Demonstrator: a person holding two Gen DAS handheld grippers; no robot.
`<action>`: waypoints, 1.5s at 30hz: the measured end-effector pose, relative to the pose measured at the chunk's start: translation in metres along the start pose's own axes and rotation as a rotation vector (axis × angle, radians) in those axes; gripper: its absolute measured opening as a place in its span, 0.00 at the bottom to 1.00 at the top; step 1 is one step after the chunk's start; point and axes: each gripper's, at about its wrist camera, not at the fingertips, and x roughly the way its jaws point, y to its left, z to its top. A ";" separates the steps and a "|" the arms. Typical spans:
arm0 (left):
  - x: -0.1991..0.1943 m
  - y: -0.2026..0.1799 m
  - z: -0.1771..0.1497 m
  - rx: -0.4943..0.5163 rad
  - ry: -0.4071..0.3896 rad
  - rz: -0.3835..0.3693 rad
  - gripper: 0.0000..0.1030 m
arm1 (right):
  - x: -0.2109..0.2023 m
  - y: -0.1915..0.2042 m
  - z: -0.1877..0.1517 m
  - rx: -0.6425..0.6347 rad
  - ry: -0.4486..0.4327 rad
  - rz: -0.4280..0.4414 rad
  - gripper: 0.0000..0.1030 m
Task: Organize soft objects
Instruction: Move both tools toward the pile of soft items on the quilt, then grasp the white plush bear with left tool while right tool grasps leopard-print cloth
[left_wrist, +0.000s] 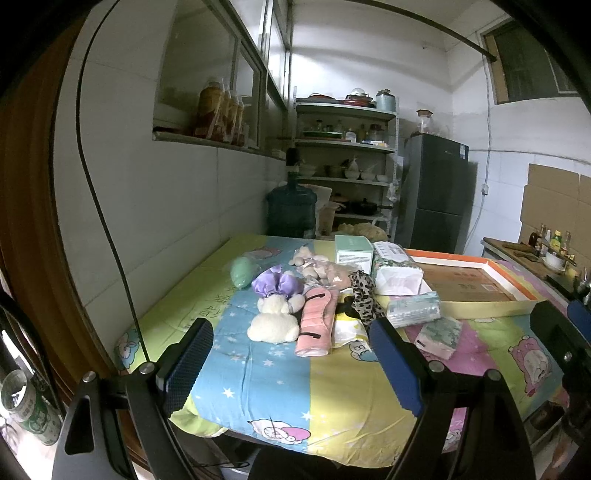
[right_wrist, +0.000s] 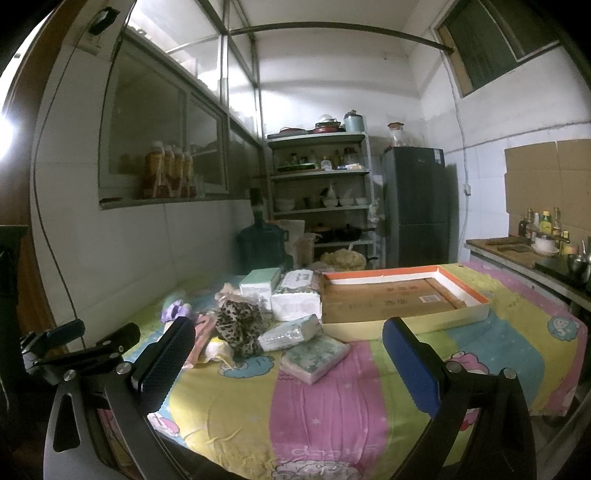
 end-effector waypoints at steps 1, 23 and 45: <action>0.000 0.000 0.000 0.000 0.000 0.000 0.84 | 0.000 0.000 0.000 0.000 0.000 0.000 0.99; 0.040 0.008 -0.006 -0.007 0.051 -0.026 0.84 | 0.023 0.015 -0.014 -0.014 0.023 0.121 0.99; 0.132 0.052 -0.003 -0.063 0.147 -0.050 0.84 | 0.135 0.046 -0.006 -0.112 0.124 0.314 0.94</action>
